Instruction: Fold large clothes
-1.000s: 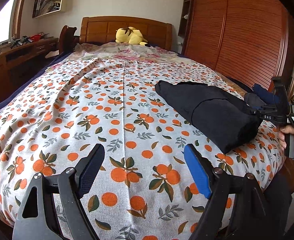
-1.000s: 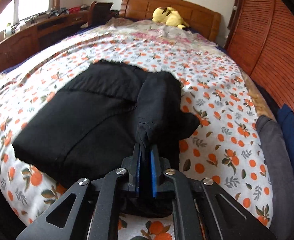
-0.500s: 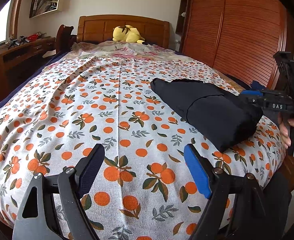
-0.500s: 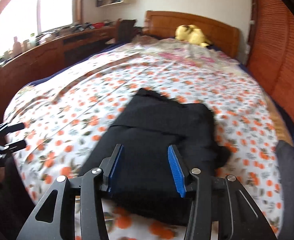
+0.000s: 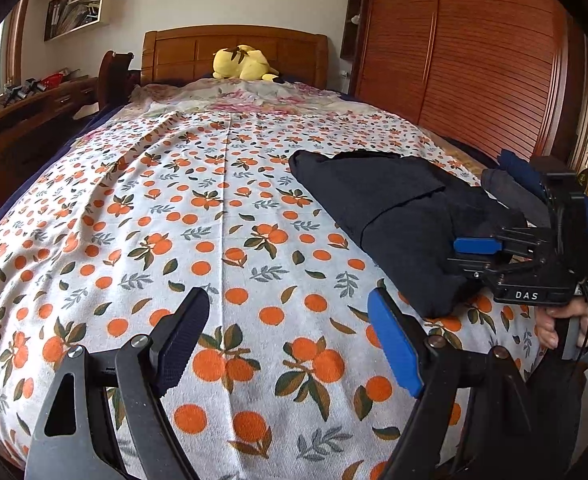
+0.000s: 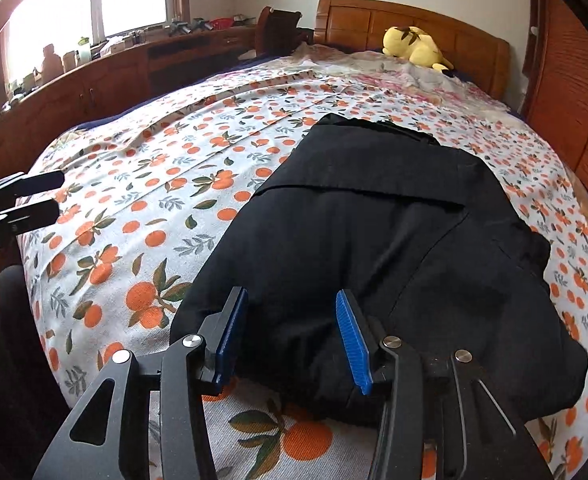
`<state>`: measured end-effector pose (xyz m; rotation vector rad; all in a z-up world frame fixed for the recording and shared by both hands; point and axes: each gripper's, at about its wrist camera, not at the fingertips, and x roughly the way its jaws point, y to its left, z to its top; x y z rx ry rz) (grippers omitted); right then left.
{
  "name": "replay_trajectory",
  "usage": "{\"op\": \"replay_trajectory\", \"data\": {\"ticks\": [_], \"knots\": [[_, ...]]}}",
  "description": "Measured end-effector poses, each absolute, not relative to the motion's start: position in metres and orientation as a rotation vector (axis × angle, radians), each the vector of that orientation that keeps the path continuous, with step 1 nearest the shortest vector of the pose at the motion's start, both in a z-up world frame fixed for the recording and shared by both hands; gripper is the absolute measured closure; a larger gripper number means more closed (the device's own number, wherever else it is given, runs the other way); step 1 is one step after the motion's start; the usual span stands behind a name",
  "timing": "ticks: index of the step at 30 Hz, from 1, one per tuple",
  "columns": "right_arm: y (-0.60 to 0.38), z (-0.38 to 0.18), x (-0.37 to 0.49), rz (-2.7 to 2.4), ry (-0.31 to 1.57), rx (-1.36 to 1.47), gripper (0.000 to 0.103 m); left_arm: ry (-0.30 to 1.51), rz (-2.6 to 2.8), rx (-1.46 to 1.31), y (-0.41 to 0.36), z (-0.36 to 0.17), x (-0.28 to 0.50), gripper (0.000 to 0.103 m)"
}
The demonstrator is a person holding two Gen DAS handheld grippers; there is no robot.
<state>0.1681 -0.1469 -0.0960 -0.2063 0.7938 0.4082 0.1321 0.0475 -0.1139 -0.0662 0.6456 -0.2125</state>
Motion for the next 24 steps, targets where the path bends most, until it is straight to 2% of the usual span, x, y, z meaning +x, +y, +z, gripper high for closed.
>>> {"op": "replay_trajectory", "data": {"ticks": [6,19,20,21,22,24], "knots": [[-0.169,-0.072,0.151,0.354,0.750,-0.214,0.056,0.644,-0.249,-0.023,0.033,-0.108,0.153,0.021],[-0.258,-0.072,0.117,0.147,0.775,-0.097,0.056,0.607,-0.367,0.069,-0.017,-0.087,0.238,0.021],[-0.260,-0.076,0.112,0.143,0.781,-0.079,0.056,0.600,-0.374,0.072,-0.020,-0.086,0.244,0.023],[-0.262,-0.077,0.108,0.137,0.783,-0.069,0.056,0.596,-0.382,0.079,-0.024,-0.086,0.252,0.033],[-0.263,-0.081,0.106,0.130,0.788,-0.057,0.056,0.597,-0.385,0.084,-0.027,-0.086,0.257,0.050],[-0.261,-0.084,0.105,0.129,0.801,-0.037,0.056,0.630,-0.383,0.115,-0.038,-0.093,0.276,0.059]]}}
